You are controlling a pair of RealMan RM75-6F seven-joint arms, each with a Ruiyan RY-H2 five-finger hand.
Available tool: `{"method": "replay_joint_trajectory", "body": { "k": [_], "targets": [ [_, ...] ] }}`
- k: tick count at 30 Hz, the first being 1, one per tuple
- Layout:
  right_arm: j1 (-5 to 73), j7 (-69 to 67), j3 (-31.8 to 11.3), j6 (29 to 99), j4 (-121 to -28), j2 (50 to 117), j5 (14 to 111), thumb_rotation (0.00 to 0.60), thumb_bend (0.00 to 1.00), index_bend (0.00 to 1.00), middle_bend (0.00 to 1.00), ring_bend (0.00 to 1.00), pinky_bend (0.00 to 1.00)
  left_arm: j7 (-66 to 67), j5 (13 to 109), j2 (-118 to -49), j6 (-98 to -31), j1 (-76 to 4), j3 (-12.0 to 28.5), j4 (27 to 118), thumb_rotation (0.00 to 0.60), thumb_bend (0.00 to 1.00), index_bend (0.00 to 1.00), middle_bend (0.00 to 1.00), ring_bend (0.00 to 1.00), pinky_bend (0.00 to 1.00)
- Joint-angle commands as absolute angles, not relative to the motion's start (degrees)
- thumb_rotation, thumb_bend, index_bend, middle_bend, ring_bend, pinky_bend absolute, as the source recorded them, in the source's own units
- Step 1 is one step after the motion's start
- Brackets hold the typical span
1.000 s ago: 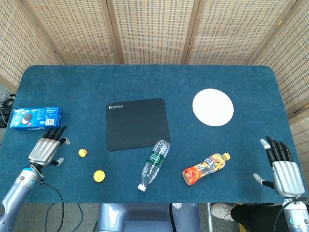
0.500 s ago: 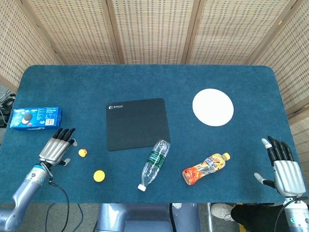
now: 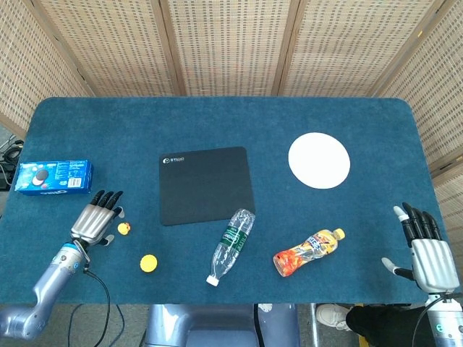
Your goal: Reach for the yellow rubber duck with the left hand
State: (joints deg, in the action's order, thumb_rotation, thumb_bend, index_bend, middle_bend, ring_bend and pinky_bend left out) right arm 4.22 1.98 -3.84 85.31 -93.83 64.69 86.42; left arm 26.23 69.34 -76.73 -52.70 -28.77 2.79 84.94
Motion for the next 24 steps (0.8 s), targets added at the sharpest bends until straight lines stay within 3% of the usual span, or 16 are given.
{"method": "replay_joint_trajectory", "body": {
  "k": [1,24],
  "targets": [
    [4.2,1.9,-3.9,85.3,-93.8,64.7,86.3,0.600,0.00,0.02,0.00,0.00,0.01,26.7,68.9,-76.8,-52.4,-29.1,2.7,85.1,0.600,0.26,0.36,0.00,0.00,0.00],
    [4.3,1.0,-4.2,84.8,-93.9,64.3,85.2,0.600,0.00,0.02,0.00,0.00,0.00,29.6,65.7,-79.2,-51.7,-31.3,0.9,84.4,0.600,0.27,0.43,0.00,0.00,0.00]
  ]
}}
